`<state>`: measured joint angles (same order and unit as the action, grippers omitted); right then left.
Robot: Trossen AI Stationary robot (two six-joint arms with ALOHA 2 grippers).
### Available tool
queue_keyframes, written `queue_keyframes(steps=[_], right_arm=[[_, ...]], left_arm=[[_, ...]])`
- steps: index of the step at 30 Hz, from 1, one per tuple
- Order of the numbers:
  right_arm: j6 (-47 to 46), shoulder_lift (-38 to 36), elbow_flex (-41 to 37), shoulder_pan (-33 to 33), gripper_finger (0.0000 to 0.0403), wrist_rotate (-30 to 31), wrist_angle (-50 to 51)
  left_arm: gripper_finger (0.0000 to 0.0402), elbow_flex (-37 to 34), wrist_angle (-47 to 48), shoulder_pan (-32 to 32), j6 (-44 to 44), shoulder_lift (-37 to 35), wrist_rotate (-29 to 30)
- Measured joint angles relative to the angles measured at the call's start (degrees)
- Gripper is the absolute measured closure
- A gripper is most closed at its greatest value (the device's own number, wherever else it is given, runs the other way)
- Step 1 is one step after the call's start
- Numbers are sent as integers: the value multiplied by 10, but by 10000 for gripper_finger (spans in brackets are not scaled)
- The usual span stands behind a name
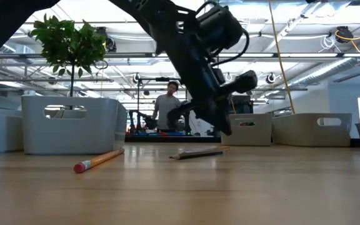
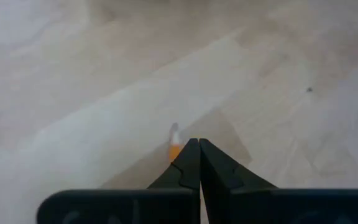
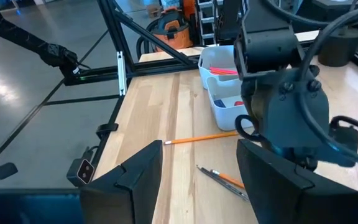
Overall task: Sort crayons/erasers/pens/pencils in bins
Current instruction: Put the yellow pencil into the bottom left gray bin
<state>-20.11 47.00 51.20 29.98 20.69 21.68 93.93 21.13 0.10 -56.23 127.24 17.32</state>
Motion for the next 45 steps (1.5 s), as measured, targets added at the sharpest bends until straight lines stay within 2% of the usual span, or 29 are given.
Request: queue_keyframes(steps=[5,10,13,16,21,27,29,31,34,39,45], right_arm=[[-2,0,0,0,202,-13,1],[-2,0,0,0,202,-13,14],[-1,0,0,0,202,-12,21],[0,0,0,0,202,-12,25],[7,0,0,0,202,-12,33],[13,0,0,0,202,-12,39],[22,2,0,0,202,-10,39],[30,5,-1,0,202,-1,39],[32,14,-10,2,202,28,25],[32,25,-61,5,202,33,-30],[35,26,-119,14,202,33,-119]], left_arm=[[388,3,-19,-11,52,-2,19],[398,35,-4,-55,71,-6,104],[397,44,-2,-85,48,-7,167],[397,41,30,-95,-10,-5,200],[386,21,32,-88,-18,-2,204],[299,13,-25,-84,24,21,199],[271,12,-17,-87,22,22,193],[258,13,-18,-93,20,26,216],[261,17,14,-108,38,32,259],[282,21,9,-121,61,29,272],[286,21,13,-112,51,36,276]])
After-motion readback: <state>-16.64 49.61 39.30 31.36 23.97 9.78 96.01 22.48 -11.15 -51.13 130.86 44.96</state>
